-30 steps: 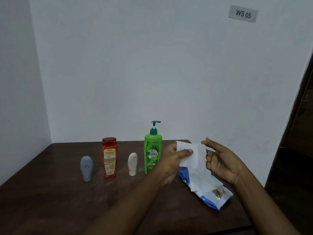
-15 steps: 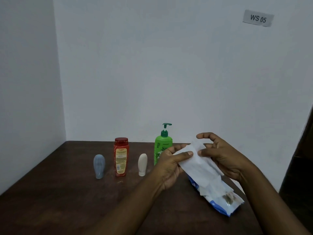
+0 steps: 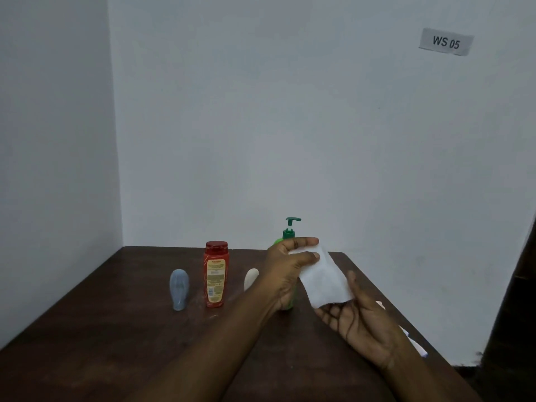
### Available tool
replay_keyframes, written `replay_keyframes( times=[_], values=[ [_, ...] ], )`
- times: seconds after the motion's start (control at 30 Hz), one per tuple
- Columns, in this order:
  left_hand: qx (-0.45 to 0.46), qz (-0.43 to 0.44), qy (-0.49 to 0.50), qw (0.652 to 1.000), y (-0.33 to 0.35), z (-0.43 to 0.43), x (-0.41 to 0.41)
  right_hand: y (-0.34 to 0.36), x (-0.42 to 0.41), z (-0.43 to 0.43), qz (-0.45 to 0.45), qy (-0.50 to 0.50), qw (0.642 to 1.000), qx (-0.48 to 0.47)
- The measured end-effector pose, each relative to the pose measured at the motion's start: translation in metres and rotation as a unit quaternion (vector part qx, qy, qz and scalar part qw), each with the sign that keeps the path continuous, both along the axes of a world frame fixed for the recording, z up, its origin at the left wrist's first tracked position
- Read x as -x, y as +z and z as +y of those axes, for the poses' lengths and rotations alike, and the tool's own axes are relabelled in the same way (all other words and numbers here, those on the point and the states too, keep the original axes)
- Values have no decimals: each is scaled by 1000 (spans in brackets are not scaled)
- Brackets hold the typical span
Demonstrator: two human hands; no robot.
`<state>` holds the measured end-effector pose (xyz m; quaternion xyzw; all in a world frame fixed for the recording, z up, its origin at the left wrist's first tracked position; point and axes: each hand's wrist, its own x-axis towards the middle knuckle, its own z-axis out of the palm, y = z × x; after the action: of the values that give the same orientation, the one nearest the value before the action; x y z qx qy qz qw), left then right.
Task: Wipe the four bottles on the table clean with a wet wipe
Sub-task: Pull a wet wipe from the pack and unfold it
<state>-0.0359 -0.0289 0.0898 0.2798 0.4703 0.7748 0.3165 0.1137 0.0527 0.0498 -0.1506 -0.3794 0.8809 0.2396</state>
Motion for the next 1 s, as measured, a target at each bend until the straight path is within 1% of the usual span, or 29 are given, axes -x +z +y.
replay_keyframes(
  times=[0.07, 0.1, 0.27, 0.37, 0.43, 0.47, 0.5, 0.57, 0.63, 0.73, 0.8, 0.9, 1.0],
  values=[
    [3, 3, 4, 1000, 2, -4, 3, 4, 1, -5, 43, -18, 999, 24],
    [6, 2, 6, 1000, 3, -6, 4, 6, 1, -5, 47, -22, 998, 29],
    [43, 32, 49, 997, 1, -12, 15, 7, 7, 0, -18, -55, 998, 24],
    [58, 30, 42, 997, 1, -18, 20, 13, 8, 1, -12, -47, 999, -3],
    [48, 37, 24, 998, 4, -26, 25, 23, 5, 0, -5, -57, 996, -67],
    [31, 43, 13, 999, 7, -30, 28, 29, 3, 0, -3, -61, 991, -121],
    [8, 54, 3, 999, 9, -35, 32, 34, 0, 2, -12, -74, 980, -186],
    [-31, 87, -6, 996, 13, -46, 39, 46, -7, 4, -46, -109, 943, -310],
    [-53, 128, -10, 990, 15, -57, 45, 56, -10, 8, -64, -133, 912, -383],
    [-48, 192, -3, 980, 15, -67, 50, 64, -10, 9, -69, -142, 877, -455],
    [-44, 217, 2, 975, 14, -71, 53, 68, -10, 5, -69, -131, 857, -494],
    [-41, 216, -3, 976, 11, -76, 55, 72, -10, 0, -73, -138, 839, -520],
    [-36, 180, -5, 983, 7, -76, 54, 71, -6, -2, -72, -156, 831, -529]
  ],
)
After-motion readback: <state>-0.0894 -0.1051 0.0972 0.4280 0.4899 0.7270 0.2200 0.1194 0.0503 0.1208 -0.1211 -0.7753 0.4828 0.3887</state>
